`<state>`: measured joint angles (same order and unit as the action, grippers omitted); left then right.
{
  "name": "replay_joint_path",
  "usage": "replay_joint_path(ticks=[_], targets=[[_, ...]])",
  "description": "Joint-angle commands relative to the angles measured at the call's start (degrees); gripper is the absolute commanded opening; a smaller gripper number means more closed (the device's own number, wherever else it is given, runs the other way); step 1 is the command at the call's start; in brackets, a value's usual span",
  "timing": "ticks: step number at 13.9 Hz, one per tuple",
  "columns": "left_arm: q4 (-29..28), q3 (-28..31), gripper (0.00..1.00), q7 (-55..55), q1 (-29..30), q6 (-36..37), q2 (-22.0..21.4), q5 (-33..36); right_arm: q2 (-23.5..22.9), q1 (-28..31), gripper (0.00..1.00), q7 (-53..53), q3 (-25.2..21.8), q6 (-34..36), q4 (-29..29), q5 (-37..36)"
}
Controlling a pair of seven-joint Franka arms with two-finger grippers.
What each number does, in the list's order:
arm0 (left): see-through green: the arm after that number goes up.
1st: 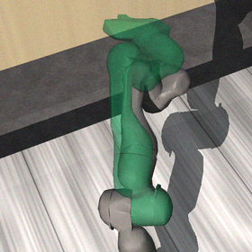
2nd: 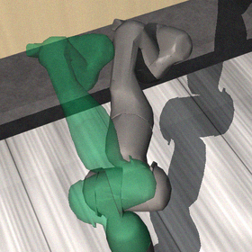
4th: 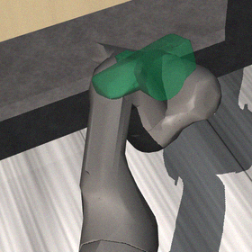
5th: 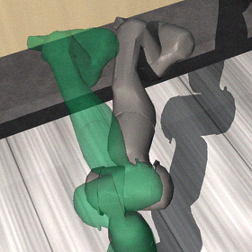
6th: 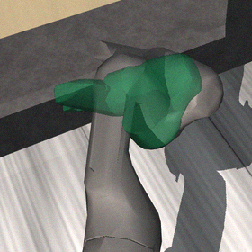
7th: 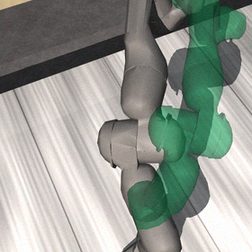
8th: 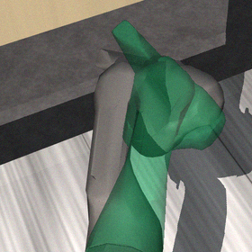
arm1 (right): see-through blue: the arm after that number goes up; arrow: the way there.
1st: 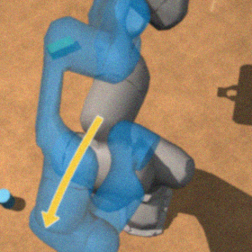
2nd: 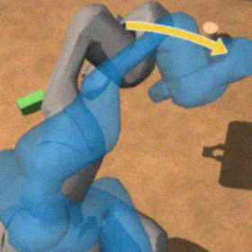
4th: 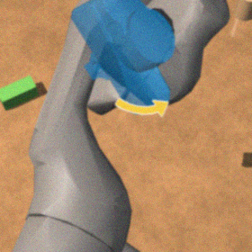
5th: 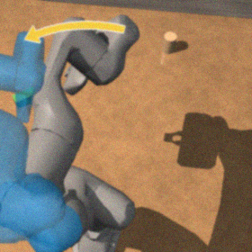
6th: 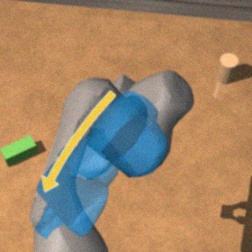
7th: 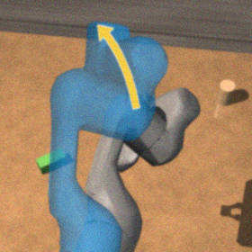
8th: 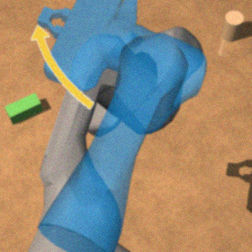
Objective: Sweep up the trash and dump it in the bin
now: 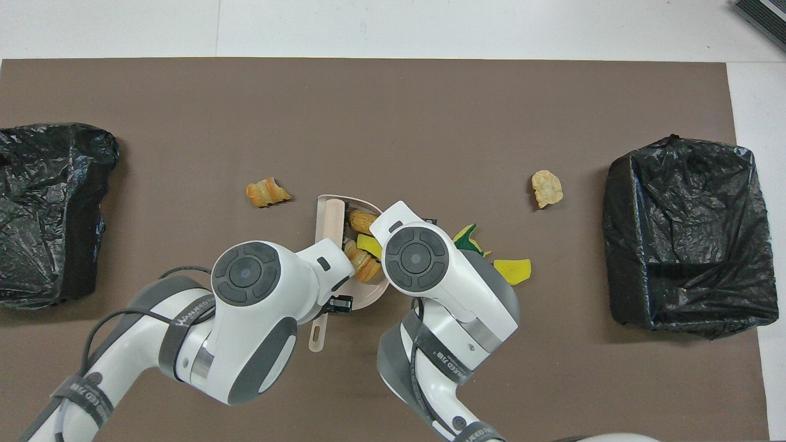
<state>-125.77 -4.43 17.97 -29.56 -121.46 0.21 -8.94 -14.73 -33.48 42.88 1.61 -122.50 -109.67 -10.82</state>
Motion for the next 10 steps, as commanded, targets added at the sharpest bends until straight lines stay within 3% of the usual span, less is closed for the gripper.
replay_joint_path(ticks=[1, 5, 10], targets=[[5.3, -0.2, 0.0, -1.3, 2.0, 6.7, 0.8, 2.9, 0.3, 2.0, 0.0, 2.8, 0.4, 1.4, 0.9, -0.1], [9.7, -0.2, 0.0, -7.1, 8.2, 10.8, 1.5, 7.3, 1.2, 3.6, 0.0, 6.9, 0.4, 3.5, 1.1, -0.1], [17.2, -0.2, 0.0, -23.5, 20.5, 9.8, 7.7, 10.5, 1.5, 4.1, 0.0, 11.3, 0.2, 6.8, 0.9, -1.0]])
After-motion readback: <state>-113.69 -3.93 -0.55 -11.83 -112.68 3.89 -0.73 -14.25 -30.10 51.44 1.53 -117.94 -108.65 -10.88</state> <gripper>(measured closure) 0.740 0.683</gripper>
